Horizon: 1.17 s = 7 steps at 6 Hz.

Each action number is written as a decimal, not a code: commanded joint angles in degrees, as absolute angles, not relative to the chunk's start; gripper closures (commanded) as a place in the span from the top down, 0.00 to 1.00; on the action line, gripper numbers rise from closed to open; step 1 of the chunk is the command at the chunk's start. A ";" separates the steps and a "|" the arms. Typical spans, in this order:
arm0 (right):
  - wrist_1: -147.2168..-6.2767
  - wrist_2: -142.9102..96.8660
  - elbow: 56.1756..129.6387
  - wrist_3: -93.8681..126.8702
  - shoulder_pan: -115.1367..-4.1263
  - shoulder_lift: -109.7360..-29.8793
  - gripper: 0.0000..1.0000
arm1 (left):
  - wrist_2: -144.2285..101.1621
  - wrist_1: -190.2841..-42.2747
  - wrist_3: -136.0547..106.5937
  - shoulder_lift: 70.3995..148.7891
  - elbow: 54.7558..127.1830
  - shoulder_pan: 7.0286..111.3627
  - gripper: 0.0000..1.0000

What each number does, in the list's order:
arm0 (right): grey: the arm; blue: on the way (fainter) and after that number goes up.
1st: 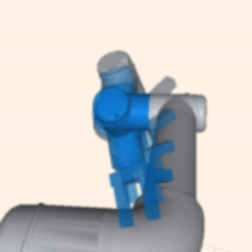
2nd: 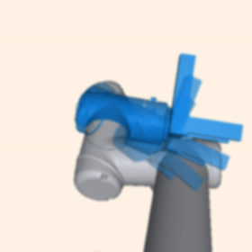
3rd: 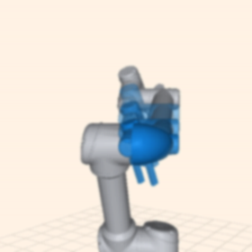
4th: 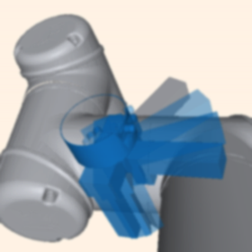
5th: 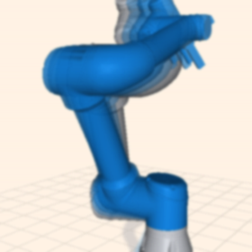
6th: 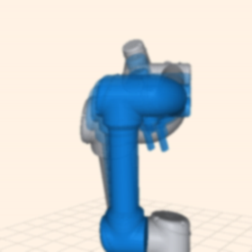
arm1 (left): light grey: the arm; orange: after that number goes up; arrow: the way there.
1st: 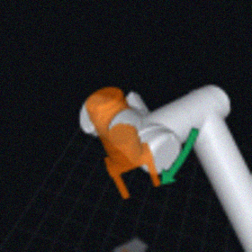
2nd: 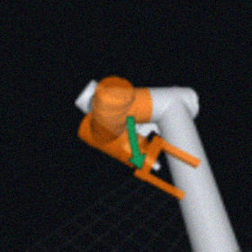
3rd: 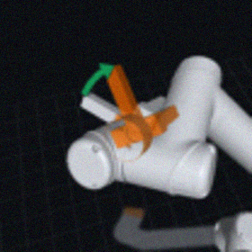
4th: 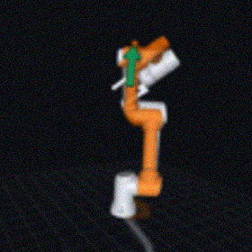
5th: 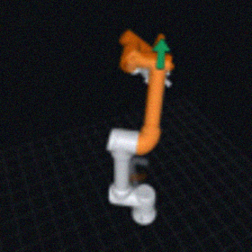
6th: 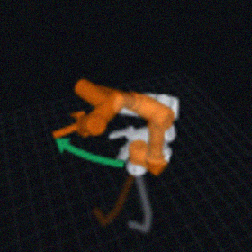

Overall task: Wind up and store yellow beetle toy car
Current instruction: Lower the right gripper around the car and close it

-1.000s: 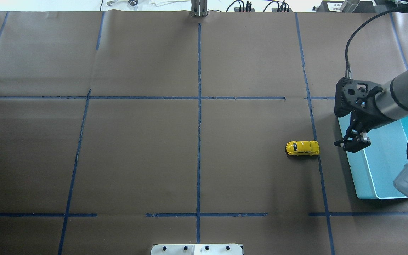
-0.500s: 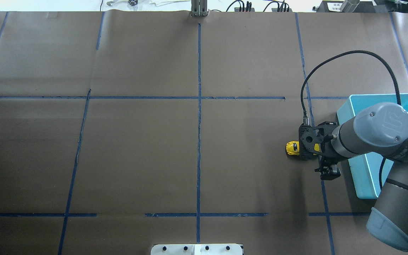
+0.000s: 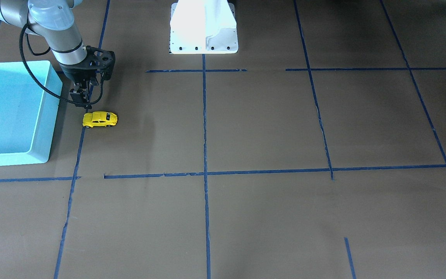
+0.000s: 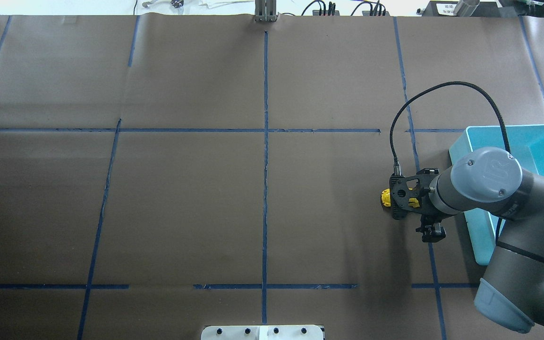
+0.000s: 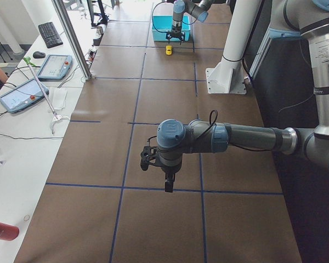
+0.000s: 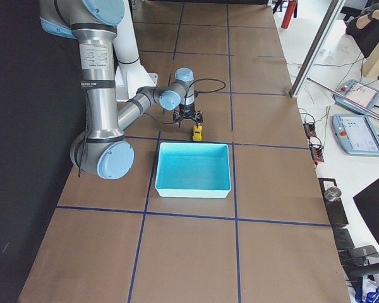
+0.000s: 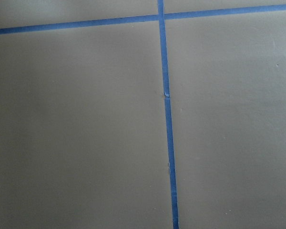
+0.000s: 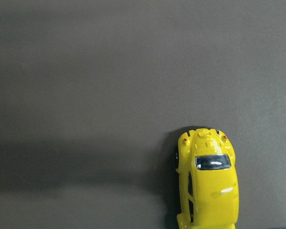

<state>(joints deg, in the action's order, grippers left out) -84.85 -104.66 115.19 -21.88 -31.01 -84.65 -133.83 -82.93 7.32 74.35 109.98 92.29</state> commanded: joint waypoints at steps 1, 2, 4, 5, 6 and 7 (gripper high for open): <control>-84.81 -103.80 114.26 -22.24 -30.94 -83.85 1.00 | -133.77 -82.97 7.38 74.44 109.60 92.29 1.00; -84.73 -102.93 113.82 -22.93 -30.94 -83.59 1.00 | -133.60 -83.40 7.47 74.53 109.60 92.20 1.00; -84.73 -102.83 112.07 -24.17 -31.03 -82.09 1.00 | -133.59 -90.40 7.04 75.50 104.88 92.28 1.00; -84.73 -102.75 111.63 -24.34 -31.03 -81.74 1.00 | -133.77 -90.27 7.03 75.59 104.77 92.29 1.00; -84.64 -102.31 111.19 -25.30 -31.11 -81.74 1.00 | -134.03 -89.74 7.03 75.67 105.37 92.29 1.00; -84.64 -102.22 110.83 -25.49 -31.37 -81.74 1.00 | -134.03 -89.65 7.03 75.59 106.51 92.29 1.00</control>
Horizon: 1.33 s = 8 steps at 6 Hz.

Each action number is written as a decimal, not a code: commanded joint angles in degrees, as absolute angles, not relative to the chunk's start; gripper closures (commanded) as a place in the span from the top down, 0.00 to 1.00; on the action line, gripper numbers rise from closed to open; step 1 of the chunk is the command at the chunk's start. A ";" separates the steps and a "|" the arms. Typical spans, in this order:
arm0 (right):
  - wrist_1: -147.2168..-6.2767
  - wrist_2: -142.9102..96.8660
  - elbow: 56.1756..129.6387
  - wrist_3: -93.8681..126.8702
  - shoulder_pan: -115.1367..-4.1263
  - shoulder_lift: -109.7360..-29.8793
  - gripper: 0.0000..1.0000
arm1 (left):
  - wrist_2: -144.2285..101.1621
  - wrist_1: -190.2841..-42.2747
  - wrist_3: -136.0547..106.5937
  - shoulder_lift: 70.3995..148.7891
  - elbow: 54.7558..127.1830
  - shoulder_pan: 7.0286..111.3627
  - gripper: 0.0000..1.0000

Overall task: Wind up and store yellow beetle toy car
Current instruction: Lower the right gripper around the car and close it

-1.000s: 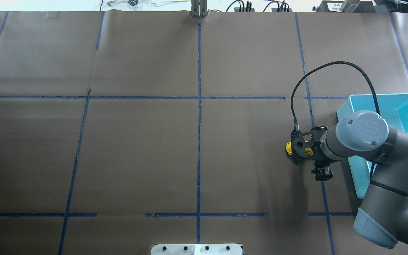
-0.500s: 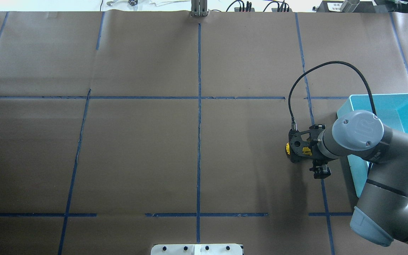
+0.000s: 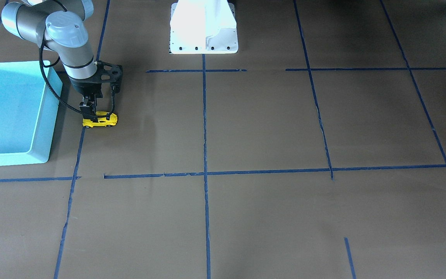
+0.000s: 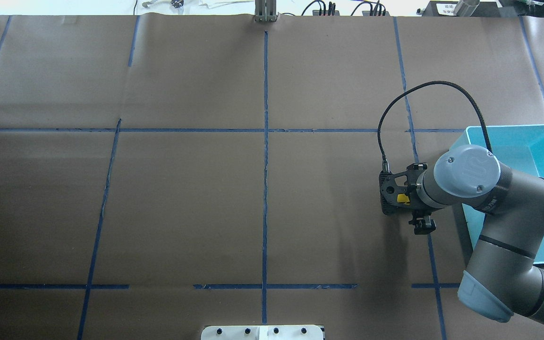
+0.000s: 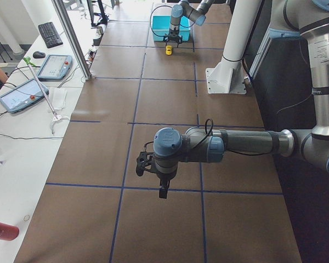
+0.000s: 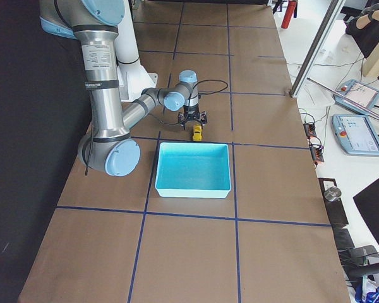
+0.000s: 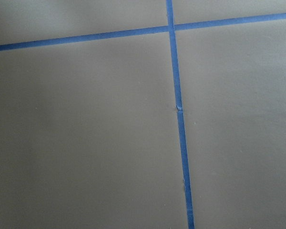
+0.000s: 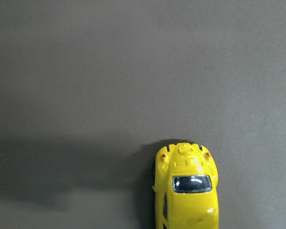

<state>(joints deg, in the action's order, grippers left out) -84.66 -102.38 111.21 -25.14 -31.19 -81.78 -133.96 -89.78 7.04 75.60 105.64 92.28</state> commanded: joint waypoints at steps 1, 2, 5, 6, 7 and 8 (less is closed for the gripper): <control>-84.64 -102.22 110.66 -25.58 -31.72 -81.65 1.00 | -134.12 -90.52 7.55 75.59 105.65 92.29 1.00; -84.64 -102.13 110.31 -26.53 -32.16 -81.30 1.00 | -134.21 -90.53 7.65 75.59 107.47 92.29 1.00; -84.90 -103.01 107.84 -27.25 -32.70 -77.61 1.00 | -136.32 -90.53 7.03 75.50 105.82 92.29 1.00; -84.90 -103.01 107.32 -27.42 -32.52 -77.87 1.00 | -136.49 -90.61 7.38 75.50 105.47 92.29 1.00; -84.99 -104.14 106.79 -29.42 -32.69 -78.13 0.99 | -136.49 -90.62 7.38 75.50 105.29 92.29 1.00; -84.90 -106.41 106.18 -29.97 -32.87 -78.31 0.99 | -136.58 -90.62 7.21 75.50 105.47 92.29 1.00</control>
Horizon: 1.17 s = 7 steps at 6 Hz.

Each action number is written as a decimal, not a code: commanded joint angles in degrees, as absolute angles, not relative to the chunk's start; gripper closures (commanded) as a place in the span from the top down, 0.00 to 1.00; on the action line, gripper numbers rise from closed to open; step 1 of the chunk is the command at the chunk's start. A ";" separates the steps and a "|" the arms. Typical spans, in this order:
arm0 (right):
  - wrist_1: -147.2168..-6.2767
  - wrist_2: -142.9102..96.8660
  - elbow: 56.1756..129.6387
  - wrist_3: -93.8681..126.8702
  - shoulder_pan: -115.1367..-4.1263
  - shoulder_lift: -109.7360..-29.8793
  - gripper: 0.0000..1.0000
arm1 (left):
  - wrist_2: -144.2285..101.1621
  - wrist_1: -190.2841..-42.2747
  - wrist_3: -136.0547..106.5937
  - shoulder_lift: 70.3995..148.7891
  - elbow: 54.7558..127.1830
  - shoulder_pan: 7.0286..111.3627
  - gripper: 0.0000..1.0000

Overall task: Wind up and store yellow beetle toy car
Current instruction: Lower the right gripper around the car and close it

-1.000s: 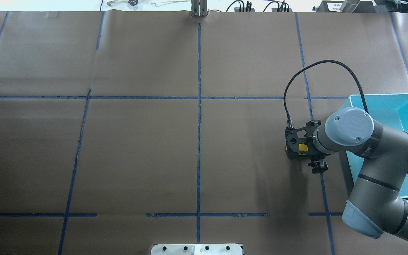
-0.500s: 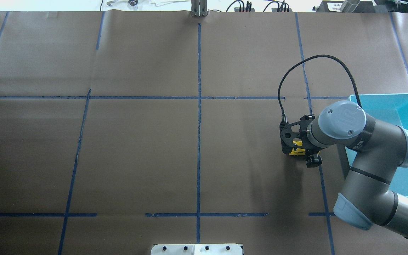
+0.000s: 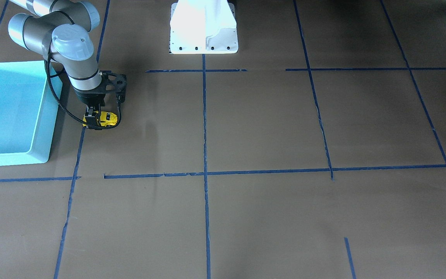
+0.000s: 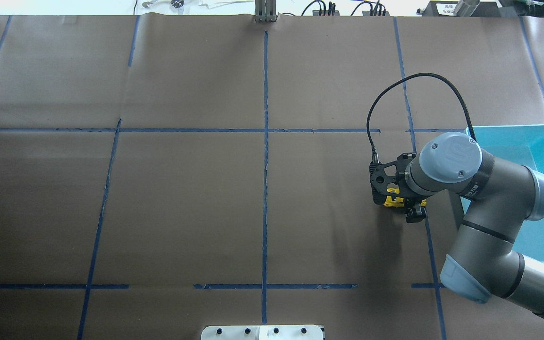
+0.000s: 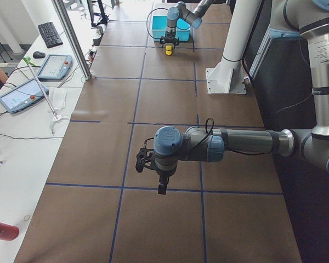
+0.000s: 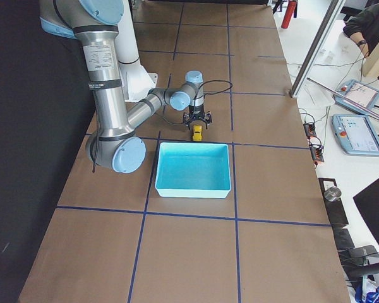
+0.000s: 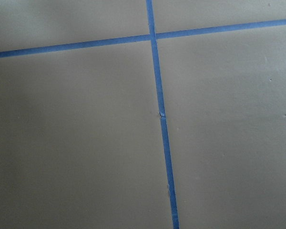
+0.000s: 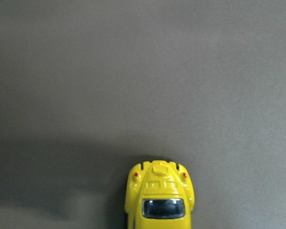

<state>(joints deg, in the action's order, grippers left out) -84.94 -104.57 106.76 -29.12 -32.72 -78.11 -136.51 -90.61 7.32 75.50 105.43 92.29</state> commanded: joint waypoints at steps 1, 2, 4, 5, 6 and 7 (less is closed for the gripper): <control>-84.99 -106.44 106.00 -30.14 -32.78 -78.31 0.99 | -136.50 -90.62 7.12 75.41 105.29 92.29 1.00; -84.99 -106.61 105.82 -30.15 -32.78 -78.48 0.94 | -136.67 -90.53 7.12 75.41 105.55 92.29 1.00; -85.08 -108.35 106.00 -30.06 -33.05 -78.40 0.34 | -137.90 -90.53 7.03 75.41 104.51 92.29 1.00; -84.99 -108.80 106.00 -30.15 -33.22 -78.31 0.20 | -137.90 -90.35 6.94 75.41 104.07 92.29 1.00; -85.08 -109.07 106.00 -30.15 -33.66 -78.31 0.13 | -137.90 -90.35 6.94 75.41 103.37 92.29 1.00; -85.43 -110.55 106.34 -30.49 -34.97 -78.31 0.13 | -137.81 -90.44 6.94 75.41 103.01 92.29 1.00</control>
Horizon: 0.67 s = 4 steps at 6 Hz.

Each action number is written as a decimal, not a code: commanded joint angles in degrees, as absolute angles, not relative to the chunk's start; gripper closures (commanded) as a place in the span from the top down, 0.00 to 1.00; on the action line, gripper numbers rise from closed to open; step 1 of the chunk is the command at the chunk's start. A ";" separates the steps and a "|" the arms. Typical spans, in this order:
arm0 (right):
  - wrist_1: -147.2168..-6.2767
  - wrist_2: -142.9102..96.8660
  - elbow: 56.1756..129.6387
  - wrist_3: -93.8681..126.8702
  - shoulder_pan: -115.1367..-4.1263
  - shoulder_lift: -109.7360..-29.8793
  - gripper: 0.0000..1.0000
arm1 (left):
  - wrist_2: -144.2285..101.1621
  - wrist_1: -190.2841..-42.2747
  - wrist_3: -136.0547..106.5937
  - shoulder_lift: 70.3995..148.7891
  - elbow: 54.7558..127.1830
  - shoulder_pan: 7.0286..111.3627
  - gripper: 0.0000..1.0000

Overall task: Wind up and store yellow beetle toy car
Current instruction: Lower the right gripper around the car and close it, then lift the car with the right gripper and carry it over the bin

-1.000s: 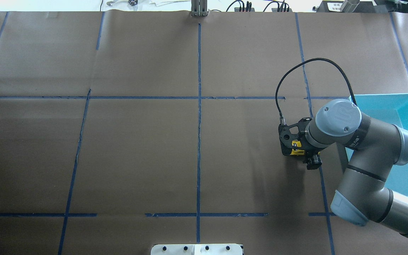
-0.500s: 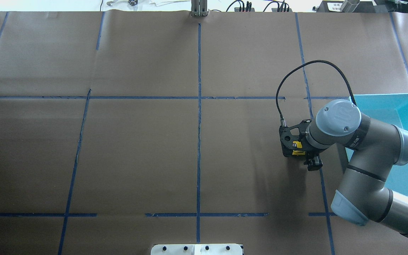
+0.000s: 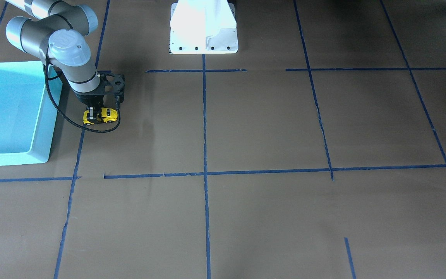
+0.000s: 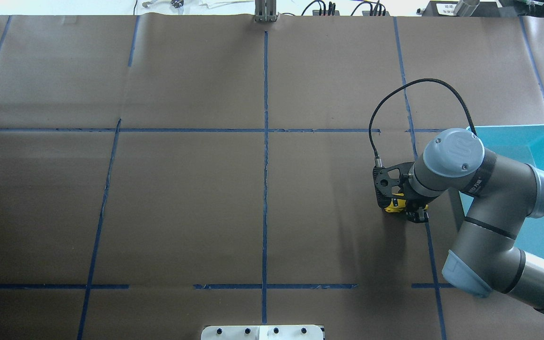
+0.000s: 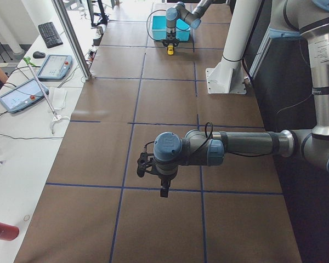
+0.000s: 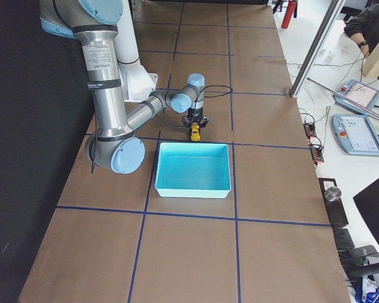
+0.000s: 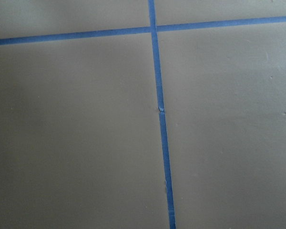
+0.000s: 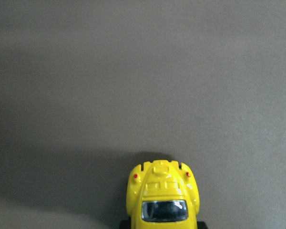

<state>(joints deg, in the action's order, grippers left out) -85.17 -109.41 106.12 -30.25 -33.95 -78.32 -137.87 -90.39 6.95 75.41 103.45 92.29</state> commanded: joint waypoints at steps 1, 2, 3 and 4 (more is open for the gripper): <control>-85.60 -113.96 106.96 -31.02 -38.55 -78.22 0.11 | -137.73 -90.44 7.03 75.41 102.57 92.29 1.00; -85.78 -117.91 108.09 -31.03 -43.20 -78.40 0.10 | -137.81 -90.53 7.21 75.50 102.57 92.29 1.00; -92.83 -118.30 113.33 -31.29 -44.63 -78.40 0.09 | -137.81 -90.53 7.21 75.59 102.57 92.29 1.00; -99.69 -118.04 118.16 -35.29 -46.48 -78.40 0.09 | -137.81 -90.70 7.47 75.76 102.66 92.20 1.00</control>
<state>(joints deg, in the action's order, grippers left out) -93.14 -117.82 113.40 -32.37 -44.47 -78.38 -137.81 -90.58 7.27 75.61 102.61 92.26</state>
